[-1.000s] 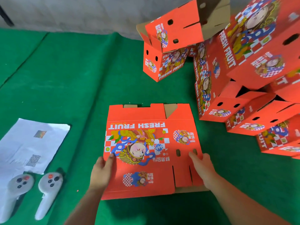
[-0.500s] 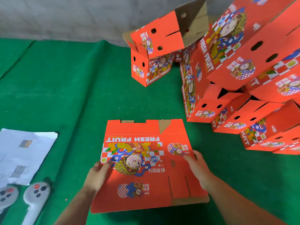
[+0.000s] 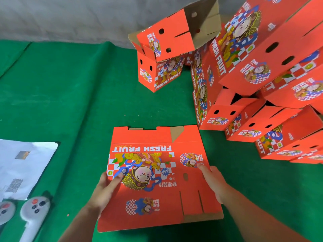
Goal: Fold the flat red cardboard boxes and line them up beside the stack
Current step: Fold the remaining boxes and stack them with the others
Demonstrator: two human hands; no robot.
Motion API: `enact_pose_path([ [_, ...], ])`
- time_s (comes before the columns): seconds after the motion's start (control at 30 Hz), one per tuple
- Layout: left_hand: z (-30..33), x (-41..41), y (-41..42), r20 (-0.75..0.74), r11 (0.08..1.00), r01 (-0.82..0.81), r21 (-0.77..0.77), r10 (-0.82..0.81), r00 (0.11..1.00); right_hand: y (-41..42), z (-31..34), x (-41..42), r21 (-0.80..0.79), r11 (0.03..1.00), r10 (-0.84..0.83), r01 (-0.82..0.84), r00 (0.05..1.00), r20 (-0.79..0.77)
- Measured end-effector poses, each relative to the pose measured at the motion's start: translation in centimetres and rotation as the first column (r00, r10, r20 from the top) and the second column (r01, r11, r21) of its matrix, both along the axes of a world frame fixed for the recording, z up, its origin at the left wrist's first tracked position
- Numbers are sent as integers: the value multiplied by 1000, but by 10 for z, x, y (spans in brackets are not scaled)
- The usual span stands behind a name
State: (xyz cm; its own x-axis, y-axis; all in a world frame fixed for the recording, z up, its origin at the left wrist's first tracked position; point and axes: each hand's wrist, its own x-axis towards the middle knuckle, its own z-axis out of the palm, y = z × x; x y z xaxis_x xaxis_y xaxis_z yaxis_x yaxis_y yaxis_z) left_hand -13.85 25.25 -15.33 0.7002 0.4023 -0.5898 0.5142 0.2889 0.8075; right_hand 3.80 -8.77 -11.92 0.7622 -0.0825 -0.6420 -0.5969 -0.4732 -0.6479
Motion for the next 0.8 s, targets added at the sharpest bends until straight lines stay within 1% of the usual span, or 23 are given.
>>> enact_pose_path([
  [0.1, 3, 2, -8, -27, 996, -10, 89, 13, 1000, -2, 1, -1, -1, 1000, -6, 6, 999, 37],
  [0.17, 2, 3, -11, -45, 991, -14, 133, 20, 999, -2, 4, 0, -2, 999, -38, 38, 992, 122],
  [0.23, 3, 1, -7, -34, 990, -11, 143, 16, 999, -3, 9, 2, -13, 999, -48, 52, 978, 203],
  [0.3, 10, 0, 7, -2, 995, 43, 89, -43, 999, -6, 14, 4, 8, 1000, -29, 28, 982, 186],
  [0.33, 16, -1, 13, 30, 996, 92, 18, -93, 995, -6, 16, 4, 50, 999, -25, 17, 989, 148],
  [0.37, 21, 1, 19, 69, 991, 111, -76, -106, 992, -6, 19, 4, 74, 997, -11, 2, 992, 124],
  [0.4, 26, 4, 22, 99, 985, 77, -157, -62, 993, -4, 21, 5, 84, 996, 14, -26, 990, 143],
  [0.43, 30, 8, 23, 105, 986, 13, -166, 4, 994, 0, 23, 5, 95, 994, 38, -58, 979, 201],
  [0.47, 35, 13, 22, 98, 990, -70, -122, 82, 992, 5, 23, 6, 107, 991, 43, -76, 958, 283],
  [0.5, 38, 20, 19, 67, 985, -173, -22, 174, 982, 12, 24, 7, 141, 986, 36, -91, 935, 352],
  [0.53, 43, 26, 17, 40, 963, -254, 95, 251, 967, 19, 25, 8, 120, 987, 49, -107, 912, 408],
  [0.57, 44, 31, 15, 30, 932, -300, 202, 300, 954, 25, 25, 10, 37, 991, 95, -126, 884, 458],
  [0.6, 45, 35, 13, 42, 906, -321, 274, 323, 946, 32, 28, 11, -140, 979, 199, -149, 856, 477],
  [0.63, 44, 37, 11, 67, 891, -342, 298, 338, 939, 39, 31, 12, -311, 938, 296, -154, 823, 484],
  [0.67, 45, 38, 9, 108, 879, -383, 284, 367, 924, 45, 38, 13, -432, 890, 375, -146, 773, 512],
  [0.73, 48, 39, 3, 161, 865, -441, 238, 413, 896, 59, 53, 18, -522, 838, 497, -159, 619, 608],
  [0.77, 50, 40, 1, 173, 866, -452, 215, 421, 890, 66, 62, 22, -562, 806, 563, -185, 534, 631],
  [0.8, 51, 41, -3, 180, 870, -451, 199, 420, 889, 72, 70, 27, -591, 773, 620, -231, 475, 625],
])
